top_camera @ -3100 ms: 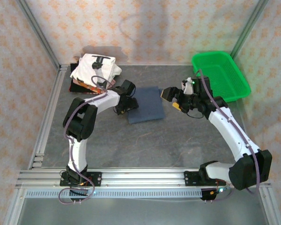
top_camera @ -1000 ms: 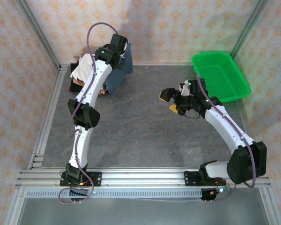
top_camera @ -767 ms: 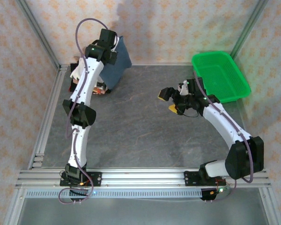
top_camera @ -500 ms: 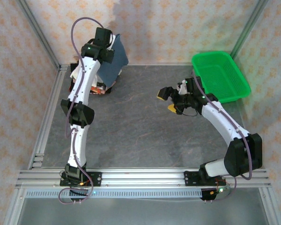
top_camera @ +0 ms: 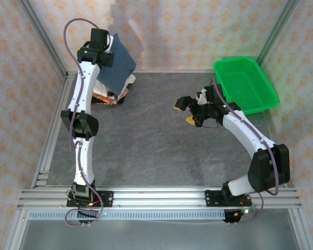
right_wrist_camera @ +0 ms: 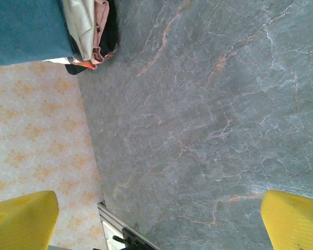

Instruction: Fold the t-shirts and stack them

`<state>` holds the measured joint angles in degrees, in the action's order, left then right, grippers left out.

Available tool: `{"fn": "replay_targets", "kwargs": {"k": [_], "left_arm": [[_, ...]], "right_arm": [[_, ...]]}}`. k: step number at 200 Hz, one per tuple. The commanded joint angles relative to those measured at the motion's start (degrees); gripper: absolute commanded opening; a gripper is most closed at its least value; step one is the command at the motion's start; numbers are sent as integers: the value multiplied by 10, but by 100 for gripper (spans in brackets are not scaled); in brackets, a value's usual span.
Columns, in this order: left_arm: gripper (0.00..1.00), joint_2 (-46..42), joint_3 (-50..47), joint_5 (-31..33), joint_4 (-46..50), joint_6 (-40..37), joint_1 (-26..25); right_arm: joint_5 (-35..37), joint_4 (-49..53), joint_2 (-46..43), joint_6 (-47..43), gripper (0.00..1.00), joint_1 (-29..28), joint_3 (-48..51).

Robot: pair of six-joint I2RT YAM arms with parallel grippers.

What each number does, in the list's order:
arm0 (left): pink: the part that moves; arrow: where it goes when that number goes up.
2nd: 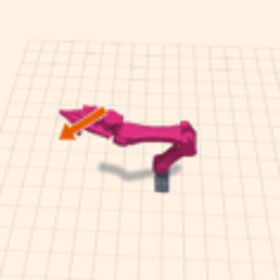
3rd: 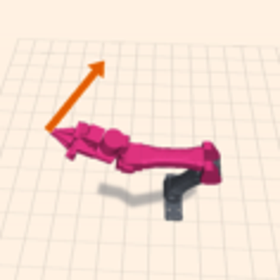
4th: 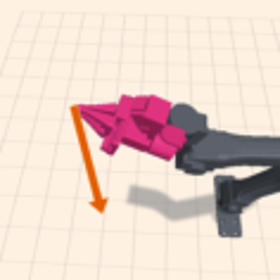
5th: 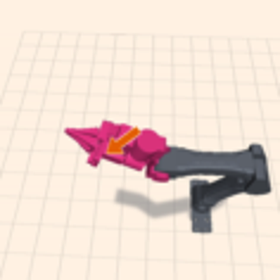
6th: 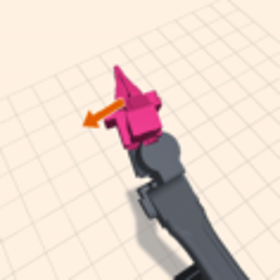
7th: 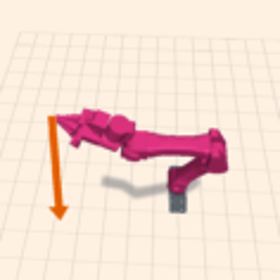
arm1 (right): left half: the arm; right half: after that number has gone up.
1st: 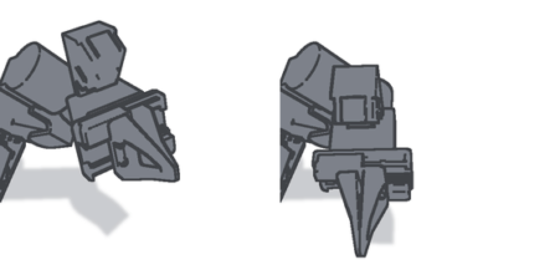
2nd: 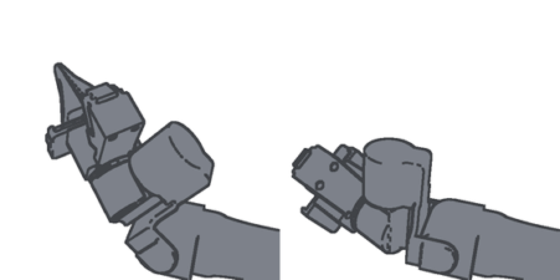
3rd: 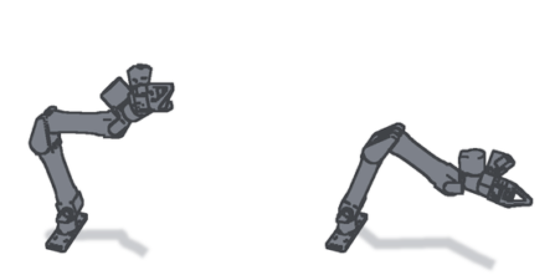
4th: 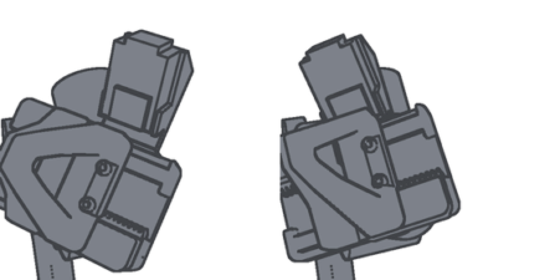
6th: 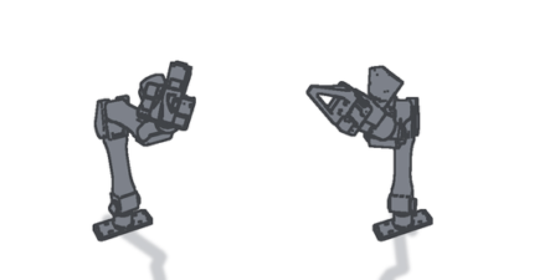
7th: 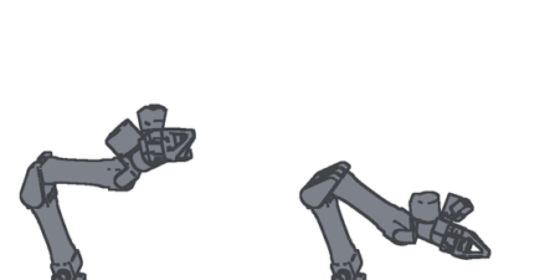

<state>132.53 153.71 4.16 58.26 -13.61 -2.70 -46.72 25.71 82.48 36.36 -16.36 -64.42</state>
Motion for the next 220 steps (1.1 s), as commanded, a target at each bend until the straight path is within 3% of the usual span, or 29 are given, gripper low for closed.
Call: {"fn": "replay_targets", "kwargs": {"k": [1,21,33,60,67,78,100,123,147,176,189,208,220], "left_arm": [[0,13,-8,-17,-46,6,30],[6,30,-39,-20,-75,0,51],[18,52,-41,-37,-91,27,72],[68,94,-29,-36,-106,142,134],[93,92,-24,-40,-103,169,147],[99,78,-11,-53,-89,202,162],[100,12,-34,-83,-102,252,186],[100,-75,-93,-154,-122,302,198],[100,-237,-306,-178,-212,331,196],[100,-450,-597,-135,-290,347,192],[100,-533,-699,-104,-309,352,189],[100,-636,-880,-22,-377,357,169],[100,-702,-991,23,-448,364,150]], "right_arm": [[10,12,-1,13,99,-5,-15],[25,14,-19,26,99,-7,0],[34,21,-25,31,99,-8,2],[43,60,-28,24,99,-7,-22],[51,72,-31,14,99,-8,-30],[70,105,-33,-9,99,-8,-51],[93,136,-27,-44,99,-1,-81],[126,164,-26,-89,99,16,-103],[199,190,-41,-156,99,52,-107],[312,171,-74,-207,99,97,-71],[396,134,-98,-208,99,112,-32],[515,0,-143,-211,99,132,84],[557,-149,-185,-233,99,138,189]]}}
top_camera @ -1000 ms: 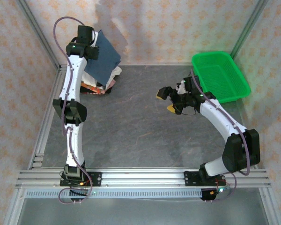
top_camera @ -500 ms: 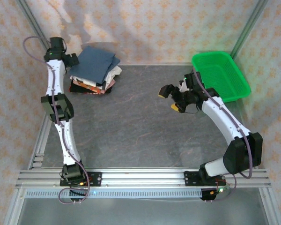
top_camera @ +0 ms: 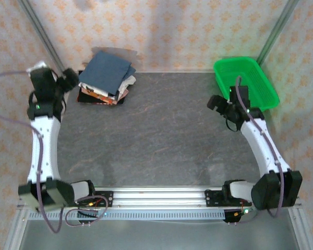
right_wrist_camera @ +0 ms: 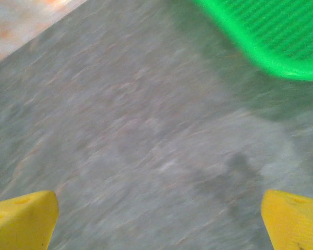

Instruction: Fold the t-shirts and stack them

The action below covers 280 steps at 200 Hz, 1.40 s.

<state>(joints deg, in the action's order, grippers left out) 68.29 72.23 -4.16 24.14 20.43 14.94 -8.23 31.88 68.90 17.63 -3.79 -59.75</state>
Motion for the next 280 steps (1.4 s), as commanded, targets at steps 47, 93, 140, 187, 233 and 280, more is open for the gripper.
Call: {"fn": "replay_targets", "kwargs": {"k": [47,93,140,187,233,280], "left_arm": [[100,-141,-441,178,-338,-26,-83],[100,6,-469,219,-505,-45,-108],[100,84,-443,151,-632,-126,-118],[100,-7,-534,192,-601,-155,-171],[100,173,-493,186,-698,-200,-194],[99,171,-489,206,-680,-181,-191]], "right_arm": [[233,-456,-29,-130,99,13,318],[198,-657,79,-147,99,13,357],[184,-899,193,-162,99,30,414],[168,-843,185,-167,99,31,396],[167,-857,191,-173,99,29,397],[122,-826,194,-190,99,28,379]]}}
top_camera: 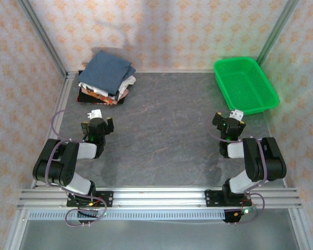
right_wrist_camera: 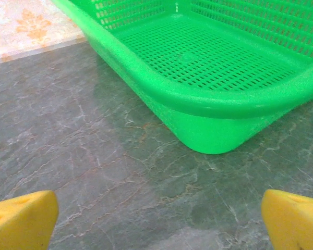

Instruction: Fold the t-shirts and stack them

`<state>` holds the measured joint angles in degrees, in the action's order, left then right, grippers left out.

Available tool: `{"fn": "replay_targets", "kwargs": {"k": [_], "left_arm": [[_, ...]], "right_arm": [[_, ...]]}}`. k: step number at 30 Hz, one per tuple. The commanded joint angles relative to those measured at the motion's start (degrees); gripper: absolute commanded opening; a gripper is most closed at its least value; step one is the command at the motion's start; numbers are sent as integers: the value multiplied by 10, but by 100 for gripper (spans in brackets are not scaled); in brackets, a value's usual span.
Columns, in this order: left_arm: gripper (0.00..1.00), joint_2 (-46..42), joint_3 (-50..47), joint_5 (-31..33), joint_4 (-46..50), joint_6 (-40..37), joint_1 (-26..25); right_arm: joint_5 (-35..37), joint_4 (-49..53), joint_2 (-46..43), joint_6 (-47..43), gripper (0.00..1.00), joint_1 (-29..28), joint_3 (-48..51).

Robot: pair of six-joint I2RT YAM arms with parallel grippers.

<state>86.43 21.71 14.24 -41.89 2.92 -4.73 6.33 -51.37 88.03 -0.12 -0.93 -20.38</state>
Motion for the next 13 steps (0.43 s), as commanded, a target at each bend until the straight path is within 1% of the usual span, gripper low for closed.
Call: {"fn": "replay_targets", "kwargs": {"k": [1,2,3,4,13], "left_arm": [[99,-10,15,22,-20,-6,6],[100,-7,13,23,-35,-8,6],[99,-10,16,23,-22,-6,6],[100,-7,13,23,-33,-8,6],[100,-9,14,23,-28,-7,7]], "right_arm": [[-24,6,3,-13,99,-1,-15],[-27,5,4,-14,99,0,-15],[-28,7,4,-15,99,-1,-16],[-28,8,3,-15,99,-1,-17],[-25,-2,2,-14,99,-1,-11]]}}
